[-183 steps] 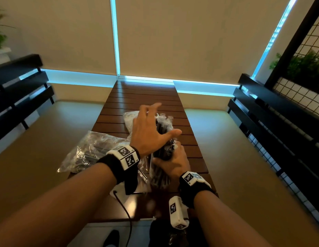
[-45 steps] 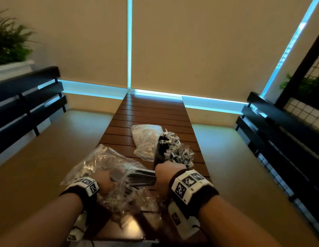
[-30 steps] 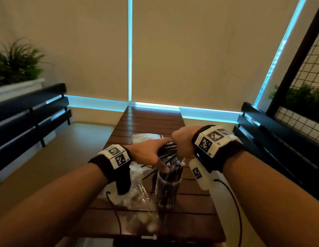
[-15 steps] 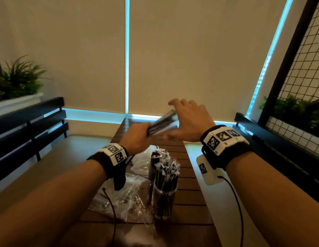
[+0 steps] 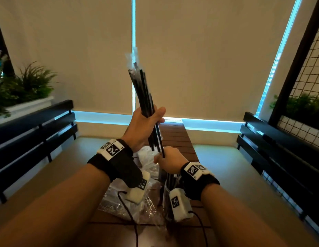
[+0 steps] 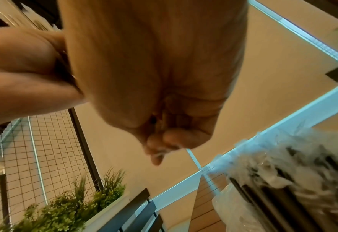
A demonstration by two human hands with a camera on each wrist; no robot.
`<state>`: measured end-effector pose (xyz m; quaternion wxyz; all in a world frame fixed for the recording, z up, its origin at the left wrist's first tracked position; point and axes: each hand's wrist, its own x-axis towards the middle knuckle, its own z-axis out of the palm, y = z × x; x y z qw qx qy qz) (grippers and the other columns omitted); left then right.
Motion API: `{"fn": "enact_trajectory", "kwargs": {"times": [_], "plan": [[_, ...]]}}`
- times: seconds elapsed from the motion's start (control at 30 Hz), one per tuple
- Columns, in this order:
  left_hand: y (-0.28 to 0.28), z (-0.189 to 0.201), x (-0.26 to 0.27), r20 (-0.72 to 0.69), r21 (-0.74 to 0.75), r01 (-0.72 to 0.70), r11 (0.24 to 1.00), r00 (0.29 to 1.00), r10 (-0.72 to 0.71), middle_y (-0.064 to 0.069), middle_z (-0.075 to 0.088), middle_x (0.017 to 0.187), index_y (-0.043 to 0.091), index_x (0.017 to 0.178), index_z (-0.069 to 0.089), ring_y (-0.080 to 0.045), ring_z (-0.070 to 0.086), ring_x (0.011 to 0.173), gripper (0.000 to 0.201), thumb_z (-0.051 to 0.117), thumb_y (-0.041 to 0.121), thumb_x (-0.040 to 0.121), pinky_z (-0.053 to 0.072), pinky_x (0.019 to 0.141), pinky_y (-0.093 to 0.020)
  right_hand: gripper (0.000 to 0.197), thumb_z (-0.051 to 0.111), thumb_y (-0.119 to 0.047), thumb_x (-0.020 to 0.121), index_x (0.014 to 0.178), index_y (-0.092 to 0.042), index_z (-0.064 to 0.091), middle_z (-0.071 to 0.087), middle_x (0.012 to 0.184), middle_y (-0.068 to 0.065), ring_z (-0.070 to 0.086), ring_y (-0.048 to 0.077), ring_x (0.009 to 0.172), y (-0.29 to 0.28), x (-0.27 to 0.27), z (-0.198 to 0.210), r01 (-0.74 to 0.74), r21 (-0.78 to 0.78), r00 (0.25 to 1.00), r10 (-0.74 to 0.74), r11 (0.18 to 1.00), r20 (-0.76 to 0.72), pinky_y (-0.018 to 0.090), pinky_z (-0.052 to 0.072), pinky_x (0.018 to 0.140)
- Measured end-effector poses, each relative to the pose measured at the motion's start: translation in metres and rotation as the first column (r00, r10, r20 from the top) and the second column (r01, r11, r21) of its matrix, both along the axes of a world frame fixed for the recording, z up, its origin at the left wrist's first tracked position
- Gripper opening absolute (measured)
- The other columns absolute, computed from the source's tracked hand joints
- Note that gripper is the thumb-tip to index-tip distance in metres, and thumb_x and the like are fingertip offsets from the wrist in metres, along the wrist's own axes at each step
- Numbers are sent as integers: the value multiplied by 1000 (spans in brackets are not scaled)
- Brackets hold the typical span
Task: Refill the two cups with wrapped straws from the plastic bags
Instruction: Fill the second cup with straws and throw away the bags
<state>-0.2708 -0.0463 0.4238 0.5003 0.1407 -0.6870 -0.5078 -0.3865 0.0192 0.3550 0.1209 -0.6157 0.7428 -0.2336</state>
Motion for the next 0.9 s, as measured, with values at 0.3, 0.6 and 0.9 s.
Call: {"fn": "enact_trajectory", "kwargs": {"times": [0.3,0.6,0.9], "plan": [[5,-31,-5,95,28,-104,994,990,101,-10,54,68,8,76,52,-8,57,60,30,68,28,92,50,63,-24,49,62,-14,81,128,-17,45,66,111,8,64,26,99,5,4,-3,-23,-11,980,24,1000,200,37,52,78],[-8,-70,10,417,-330,-147,932,864,284,13,45,58,33,65,44,2,47,52,40,79,24,83,31,51,-15,39,34,-40,97,122,-25,60,61,121,-3,55,11,111,36,-3,113,268,-785,947,-4,559,320,29,43,97],[7,-71,-8,361,-302,-166,939,891,273,14,46,49,28,58,46,1,43,48,41,82,34,78,32,49,-12,53,29,-48,101,112,-18,72,71,114,0,64,14,104,26,17,96,99,-673,979,50,733,199,40,48,97]]}}
